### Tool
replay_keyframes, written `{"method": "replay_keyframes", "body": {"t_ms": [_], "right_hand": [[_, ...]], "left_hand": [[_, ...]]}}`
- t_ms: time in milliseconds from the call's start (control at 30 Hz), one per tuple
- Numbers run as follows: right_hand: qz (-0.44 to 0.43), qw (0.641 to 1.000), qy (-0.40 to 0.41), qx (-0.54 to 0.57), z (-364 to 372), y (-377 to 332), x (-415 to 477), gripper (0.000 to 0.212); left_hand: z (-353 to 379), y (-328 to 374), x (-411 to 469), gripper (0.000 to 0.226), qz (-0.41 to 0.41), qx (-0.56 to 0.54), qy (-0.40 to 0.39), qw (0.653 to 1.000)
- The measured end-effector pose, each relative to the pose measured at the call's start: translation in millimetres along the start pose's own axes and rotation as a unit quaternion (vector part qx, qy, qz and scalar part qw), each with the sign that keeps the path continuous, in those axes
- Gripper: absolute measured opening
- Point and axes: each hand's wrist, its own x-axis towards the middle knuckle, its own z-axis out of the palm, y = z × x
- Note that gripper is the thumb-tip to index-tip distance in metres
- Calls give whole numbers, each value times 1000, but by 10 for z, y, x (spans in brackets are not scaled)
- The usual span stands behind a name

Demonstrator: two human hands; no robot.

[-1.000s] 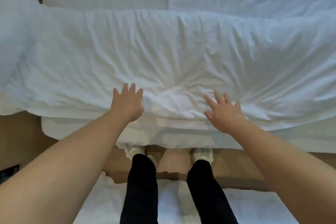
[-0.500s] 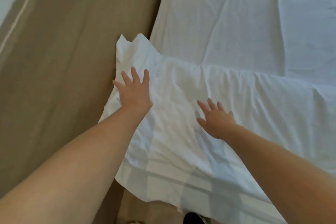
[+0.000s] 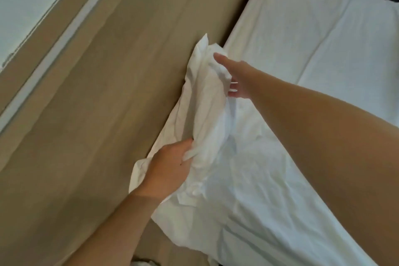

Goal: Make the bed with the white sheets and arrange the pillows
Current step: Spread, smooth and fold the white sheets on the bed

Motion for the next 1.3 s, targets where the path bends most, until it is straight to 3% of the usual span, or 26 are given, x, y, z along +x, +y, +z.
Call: {"method": "replay_keyframes", "body": {"t_ms": [100, 167, 300, 400, 500, 567, 667, 733, 867, 1033, 1133, 1200, 1300], "right_hand": [[-26, 989, 115, -88, 195, -178, 81, 36], [-108, 971, 173, -126, 215, -344, 35, 21], [-341, 875, 251, -236, -15, -848, -206, 32], [-413, 832, 222, -297, -175, -907, -387, 33], [-391, 861, 137, -296, -182, -692, -399, 29], [-343, 889, 81, -293, -148, -470, -371, 43], [-263, 891, 17, -370, -74, 61, -357, 70], [-228, 887, -41, -400, 10, 511, -358, 76], [-183, 898, -102, -387, 152, 1141, -402, 77], [-120, 943, -80, -299, 65, 1304, -565, 76], [-62, 975, -76, -198, -53, 1187, -755, 81], [-30, 988, -78, -128, -156, 1092, -913, 90], [-9, 994, -80, -78, -353, 977, -1135, 126]], "left_hand": [[7, 89, -67, 21, -4, -15, -12, 1000], [-12, 148, -39, 22, -27, -36, 13, 999], [-113, 230, 154, 21, -123, -65, 56, 989], [-148, 113, 286, 60, -188, -5, 77, 979], [-29, -99, 313, 79, -263, -15, 62, 963], [75, -247, 288, 82, -328, -33, 54, 943], [174, -407, 252, 107, -399, -121, 44, 908], [241, -488, 273, 125, -413, -125, 30, 902], [302, -588, 359, 95, -421, -125, 23, 898], [165, -478, 238, 76, -388, -231, -9, 892], [53, -186, 69, 65, -328, -226, -21, 917], [26, 110, -54, 56, -280, -194, -25, 940], [81, 648, -243, 47, -207, -85, -50, 973]]}}
